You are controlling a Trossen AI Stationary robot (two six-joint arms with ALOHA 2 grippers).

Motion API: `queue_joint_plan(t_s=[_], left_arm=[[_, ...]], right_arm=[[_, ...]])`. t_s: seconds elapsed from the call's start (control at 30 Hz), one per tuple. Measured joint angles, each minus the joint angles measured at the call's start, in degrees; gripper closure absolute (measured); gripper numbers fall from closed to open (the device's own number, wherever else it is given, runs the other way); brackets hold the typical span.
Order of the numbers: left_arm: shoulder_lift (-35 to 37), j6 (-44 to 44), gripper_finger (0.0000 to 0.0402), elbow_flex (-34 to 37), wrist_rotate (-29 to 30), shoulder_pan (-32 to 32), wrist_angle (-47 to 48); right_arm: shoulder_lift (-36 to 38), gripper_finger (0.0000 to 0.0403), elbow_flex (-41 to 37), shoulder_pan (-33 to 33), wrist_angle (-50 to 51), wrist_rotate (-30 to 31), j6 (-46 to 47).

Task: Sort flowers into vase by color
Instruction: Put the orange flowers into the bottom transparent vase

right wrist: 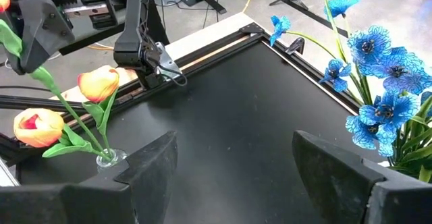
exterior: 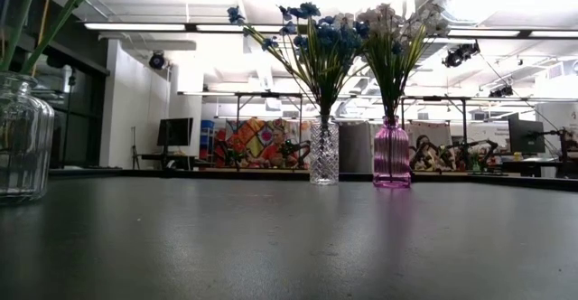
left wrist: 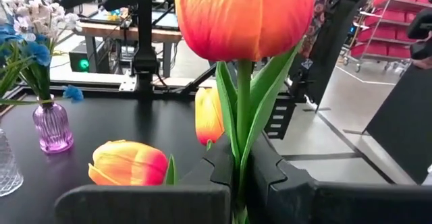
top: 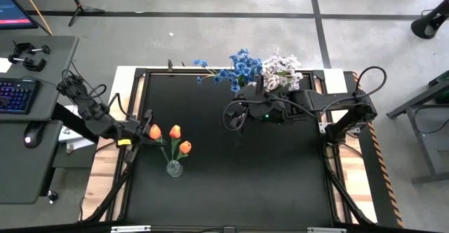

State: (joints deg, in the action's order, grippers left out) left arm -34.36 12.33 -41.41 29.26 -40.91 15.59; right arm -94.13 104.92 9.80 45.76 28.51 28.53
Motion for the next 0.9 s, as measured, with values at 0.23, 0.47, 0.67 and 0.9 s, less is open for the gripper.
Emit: queue_joint_plan(t_s=[0.23,0.47,0.67,0.9], left_arm=[[0.0,-0.5,0.0401,0.0,0.0,0.0,0.0],[-0.5,4.6,0.0401,1.5,-1.6,0.0,0.2],[-1.7,10.6,0.0382,2.0,-2.2,0.0,0.7],[-1.6,11.9,0.0309,2.0,-1.6,0.0,1.2]], right_arm=[[0.0,0.0126,0.0,0.0,0.4,0.0,0.0],[0.0,0.0126,0.0,0.0,0.4,0.0,0.0],[0.0,0.0126,0.0,0.0,0.5,0.0,0.0],[0.0,0.0126,0.0,0.0,0.5,0.0,0.0]])
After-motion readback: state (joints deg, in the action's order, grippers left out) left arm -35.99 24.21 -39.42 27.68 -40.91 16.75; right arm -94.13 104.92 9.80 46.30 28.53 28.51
